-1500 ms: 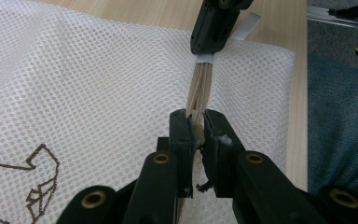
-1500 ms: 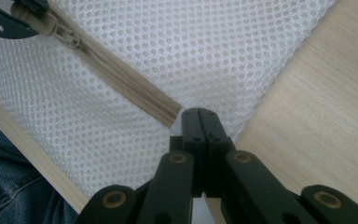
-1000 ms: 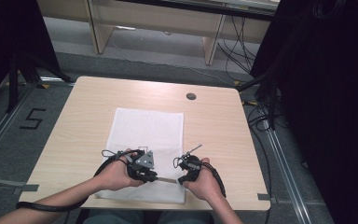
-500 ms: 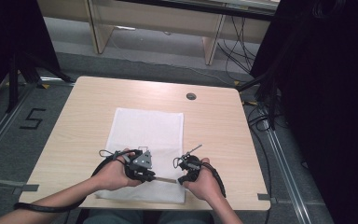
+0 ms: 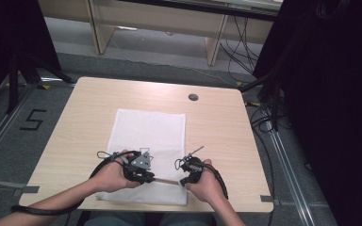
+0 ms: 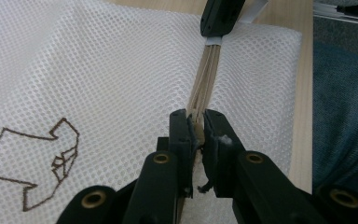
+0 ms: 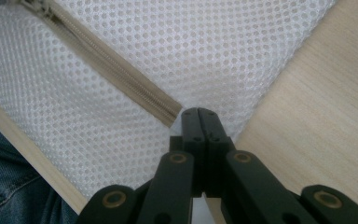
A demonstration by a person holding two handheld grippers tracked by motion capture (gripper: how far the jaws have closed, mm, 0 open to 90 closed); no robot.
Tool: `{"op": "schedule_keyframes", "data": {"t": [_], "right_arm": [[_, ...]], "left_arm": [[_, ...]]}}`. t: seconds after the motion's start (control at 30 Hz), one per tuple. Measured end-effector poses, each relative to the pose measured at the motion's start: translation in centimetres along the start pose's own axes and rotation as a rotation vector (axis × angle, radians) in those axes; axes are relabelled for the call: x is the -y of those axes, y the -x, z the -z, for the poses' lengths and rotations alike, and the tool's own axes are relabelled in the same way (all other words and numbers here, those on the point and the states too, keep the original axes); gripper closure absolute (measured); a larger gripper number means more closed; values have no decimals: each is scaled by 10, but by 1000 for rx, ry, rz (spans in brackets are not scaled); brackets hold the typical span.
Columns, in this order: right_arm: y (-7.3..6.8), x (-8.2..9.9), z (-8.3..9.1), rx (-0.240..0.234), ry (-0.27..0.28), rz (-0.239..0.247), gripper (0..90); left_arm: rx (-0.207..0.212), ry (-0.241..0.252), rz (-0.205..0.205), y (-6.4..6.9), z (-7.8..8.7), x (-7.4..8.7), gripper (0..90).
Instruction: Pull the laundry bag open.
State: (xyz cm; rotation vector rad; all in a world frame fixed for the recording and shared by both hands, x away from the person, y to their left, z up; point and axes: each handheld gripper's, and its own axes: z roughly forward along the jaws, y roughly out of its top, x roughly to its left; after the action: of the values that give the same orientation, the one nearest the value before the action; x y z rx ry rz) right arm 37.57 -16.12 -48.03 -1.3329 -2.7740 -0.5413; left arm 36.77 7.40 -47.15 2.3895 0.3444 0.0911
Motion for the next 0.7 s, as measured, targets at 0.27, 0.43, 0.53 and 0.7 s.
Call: {"op": "schedule_keyframes", "data": {"t": [0.27,0.43,0.53,0.7], "right_arm": [[1,0,0,-5,1,-3,900],[0,0,0,-1,-2,-1,900],[0,0,0,0,-2,0,900],[0,0,0,-1,0,-1,900]], "left_arm": [[-9,-6,-9,-2,4,2,819],[-11,0,-16,-2,5,3,819],[1,2,5,-2,5,4,819],[-12,0,0,-3,7,6,819]]}}
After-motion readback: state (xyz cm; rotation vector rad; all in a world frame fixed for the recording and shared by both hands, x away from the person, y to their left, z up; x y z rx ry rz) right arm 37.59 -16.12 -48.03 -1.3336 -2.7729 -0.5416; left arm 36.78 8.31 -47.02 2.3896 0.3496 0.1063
